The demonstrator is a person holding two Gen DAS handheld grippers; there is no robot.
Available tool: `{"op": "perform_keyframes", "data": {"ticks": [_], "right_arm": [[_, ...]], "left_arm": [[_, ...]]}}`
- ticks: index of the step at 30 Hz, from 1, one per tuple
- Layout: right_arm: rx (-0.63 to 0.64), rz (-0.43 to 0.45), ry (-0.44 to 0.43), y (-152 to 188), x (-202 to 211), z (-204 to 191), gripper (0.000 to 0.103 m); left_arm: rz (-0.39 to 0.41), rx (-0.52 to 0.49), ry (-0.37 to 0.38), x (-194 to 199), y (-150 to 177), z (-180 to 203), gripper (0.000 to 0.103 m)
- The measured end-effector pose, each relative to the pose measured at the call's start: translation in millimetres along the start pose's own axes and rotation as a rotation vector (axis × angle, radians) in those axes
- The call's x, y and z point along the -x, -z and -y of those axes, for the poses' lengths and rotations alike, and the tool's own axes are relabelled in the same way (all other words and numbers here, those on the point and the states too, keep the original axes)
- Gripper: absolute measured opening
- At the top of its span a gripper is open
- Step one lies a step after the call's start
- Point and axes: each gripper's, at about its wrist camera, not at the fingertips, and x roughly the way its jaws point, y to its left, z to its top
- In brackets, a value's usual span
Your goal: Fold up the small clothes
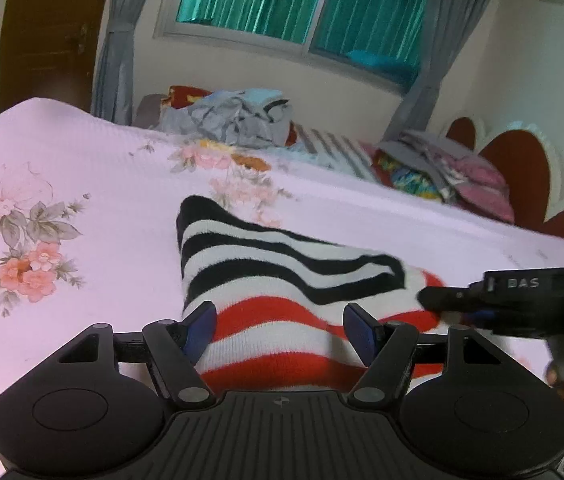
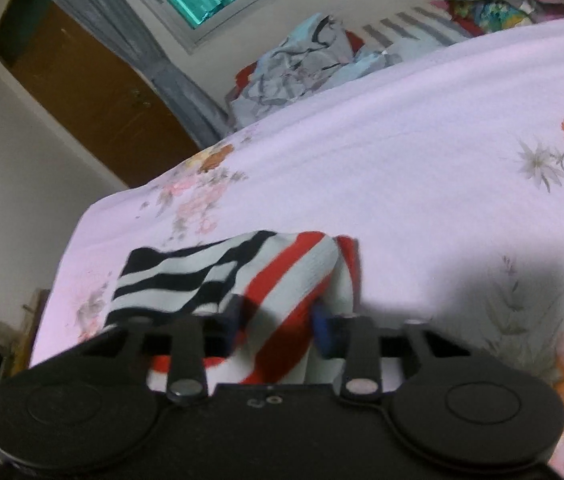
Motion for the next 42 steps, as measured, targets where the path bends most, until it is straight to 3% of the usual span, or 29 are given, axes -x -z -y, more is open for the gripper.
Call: {"op": "perform_keyframes", "data": {"ticks": [2, 5, 13, 20, 25, 28, 34, 42], "right_arm": [[0.043, -0.002, 0.051, 1.6, -5.8, -2.5, 0.022], [0.079, -0.026, 0.092, 2.1, -16.7, -1.5, 0.022], [0.111, 0.045, 0.056, 8.0, 27.2, -13.7, 0.03], [0.216, 0.05, 0.013, 43.5, 71.7, -33.8, 0.032], [0.274, 0.01, 0.085, 74.1, 73.6, -34.4, 0.03], [0.253, -0.017, 0.117, 81.4, 65.5, -25.0, 0.03], [0.224, 0.027, 0.12, 92.3, 84.9, -31.7, 0.031], [0.183, -0.04, 0.185, 119.1, 74.0, -22.6, 0.033]], "left_arm": [[-0.008, 0.007, -0.017, -8.3, 0.8, -1.3, 0.069], [-0.012, -0.019, -0.045, -12.7, 3.9, -0.8, 0.069], [-0.001, -0.024, -0.014, 26.5, 14.0, 1.1, 0.069], [-0.028, -0.053, -0.013, 59.8, 43.9, 11.1, 0.069], [-0.042, -0.086, -0.052, 62.9, 58.6, 9.8, 0.069], [-0.054, -0.09, -0.053, 64.9, 58.8, 9.1, 0.069], [-0.08, -0.066, -0.06, 71.1, 56.7, 8.3, 0.069], [-0.101, -0.062, -0.064, 71.8, 56.3, 9.9, 0.071]]}}
